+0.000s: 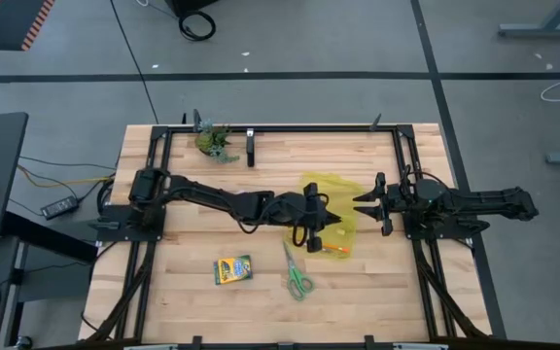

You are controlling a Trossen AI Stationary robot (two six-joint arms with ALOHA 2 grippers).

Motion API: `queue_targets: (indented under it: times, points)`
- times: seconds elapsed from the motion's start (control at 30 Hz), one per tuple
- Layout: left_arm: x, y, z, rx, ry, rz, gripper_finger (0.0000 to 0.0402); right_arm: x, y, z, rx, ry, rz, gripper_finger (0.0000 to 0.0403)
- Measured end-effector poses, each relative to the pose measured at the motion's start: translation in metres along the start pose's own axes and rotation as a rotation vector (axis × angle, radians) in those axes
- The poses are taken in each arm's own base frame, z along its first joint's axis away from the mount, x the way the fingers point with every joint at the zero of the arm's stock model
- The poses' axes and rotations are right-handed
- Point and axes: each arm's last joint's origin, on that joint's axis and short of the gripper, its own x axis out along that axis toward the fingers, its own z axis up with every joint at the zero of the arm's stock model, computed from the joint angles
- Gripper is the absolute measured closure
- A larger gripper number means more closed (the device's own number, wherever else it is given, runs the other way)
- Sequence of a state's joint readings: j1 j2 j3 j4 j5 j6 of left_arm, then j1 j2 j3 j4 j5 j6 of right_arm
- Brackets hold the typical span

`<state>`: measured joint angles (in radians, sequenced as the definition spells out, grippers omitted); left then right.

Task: Pack school essentials
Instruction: Put the orange pencil into the yellow supply box

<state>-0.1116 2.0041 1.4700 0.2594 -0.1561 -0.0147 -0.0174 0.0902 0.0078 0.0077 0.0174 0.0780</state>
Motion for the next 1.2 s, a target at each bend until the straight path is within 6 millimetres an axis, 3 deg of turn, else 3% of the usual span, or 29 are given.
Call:
queue_targets:
  times: [0.4,0.6,1.2]
  points:
    - [0.019,-0.013,-0.024,0.122,-0.030,-0.161,0.0388,0.000,0.000,0.000,0.000,0.006,0.000,0.0272]
    - [0.027,-0.015,-0.034,0.103,-0.052,-0.207,0.0390,0.001,0.000,-0.001,0.000,0.012,-0.001,0.0272]
    - [0.031,-0.016,-0.049,0.090,0.037,-0.267,0.0380,0.001,0.000,-0.001,0.000,0.013,-0.001,0.0272]
